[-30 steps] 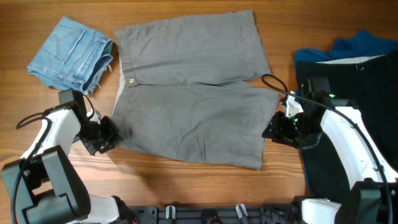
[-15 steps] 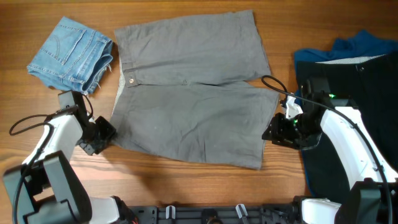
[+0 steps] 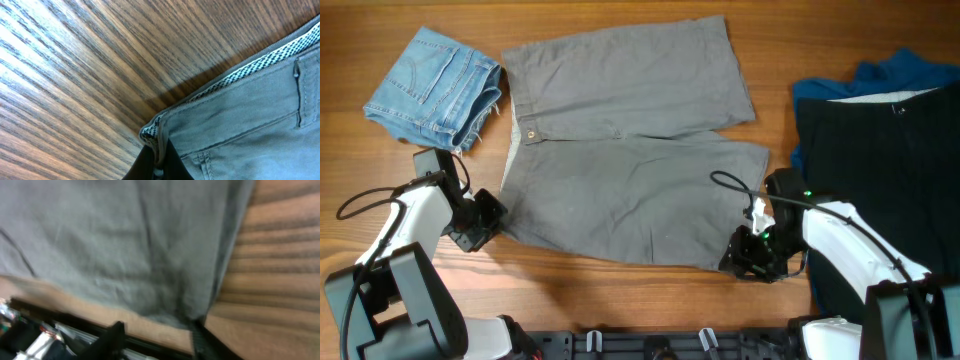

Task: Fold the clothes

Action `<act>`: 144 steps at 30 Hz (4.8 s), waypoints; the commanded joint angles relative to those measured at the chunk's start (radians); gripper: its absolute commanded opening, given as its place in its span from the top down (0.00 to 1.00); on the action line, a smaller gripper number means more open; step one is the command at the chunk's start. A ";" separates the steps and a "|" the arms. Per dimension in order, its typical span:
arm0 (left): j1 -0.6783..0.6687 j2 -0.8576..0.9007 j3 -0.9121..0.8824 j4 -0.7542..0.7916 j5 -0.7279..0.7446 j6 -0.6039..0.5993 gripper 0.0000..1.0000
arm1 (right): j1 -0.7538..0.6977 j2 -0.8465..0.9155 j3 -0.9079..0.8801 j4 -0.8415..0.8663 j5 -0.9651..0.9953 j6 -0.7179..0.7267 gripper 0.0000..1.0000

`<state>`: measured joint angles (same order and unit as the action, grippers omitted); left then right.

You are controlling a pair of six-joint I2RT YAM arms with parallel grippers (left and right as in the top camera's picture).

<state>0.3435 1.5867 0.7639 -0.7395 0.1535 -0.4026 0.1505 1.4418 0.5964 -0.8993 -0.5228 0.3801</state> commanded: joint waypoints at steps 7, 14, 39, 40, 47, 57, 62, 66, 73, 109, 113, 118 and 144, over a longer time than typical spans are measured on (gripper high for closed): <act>0.001 0.029 -0.024 -0.009 -0.005 0.002 0.96 | 0.017 0.002 -0.069 0.085 0.143 0.225 0.41; 0.001 0.011 0.072 -0.144 -0.005 0.005 0.96 | 0.017 -0.055 0.034 -0.011 0.168 0.190 0.96; 0.001 -0.360 0.373 -0.504 -0.248 0.002 0.96 | 0.014 0.189 0.785 0.418 0.560 -0.145 0.96; 0.000 -0.331 0.373 -0.474 -0.245 0.002 0.96 | 0.014 0.239 0.785 0.462 0.561 -0.145 0.96; -0.036 -0.111 0.373 -0.175 -0.146 0.006 0.96 | 0.014 0.359 0.785 0.581 0.561 -0.144 0.96; -0.134 0.097 0.373 0.127 -0.195 0.006 0.00 | 0.007 0.395 0.785 0.558 0.561 -0.144 0.07; -0.132 0.037 0.376 0.049 -0.092 0.172 0.00 | -0.069 0.395 0.785 0.274 0.525 -0.105 0.11; -0.132 -0.021 0.375 0.047 -0.046 0.214 0.02 | -0.125 0.417 0.745 0.131 0.386 -0.258 0.27; -0.117 0.061 0.372 0.039 -0.098 0.218 0.00 | -0.118 0.443 0.725 0.493 0.162 -0.296 0.28; -0.034 0.129 0.371 0.066 0.037 0.179 0.02 | -0.110 0.688 0.731 1.139 0.048 -0.060 0.80; -0.034 0.180 0.371 0.109 0.053 0.190 0.00 | -0.135 0.636 0.731 0.950 -0.010 -0.076 0.39; -0.034 0.259 0.372 0.153 0.192 0.190 0.07 | -0.143 0.426 0.733 0.624 -0.003 -0.144 0.47; -0.079 0.187 0.117 0.142 -0.162 0.081 0.55 | 0.019 0.397 0.720 -0.188 0.423 -0.097 0.71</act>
<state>0.2001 1.7123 0.9031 -0.5949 0.1490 -0.2989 0.2169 1.9469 1.3167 -1.1343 -0.2020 0.3061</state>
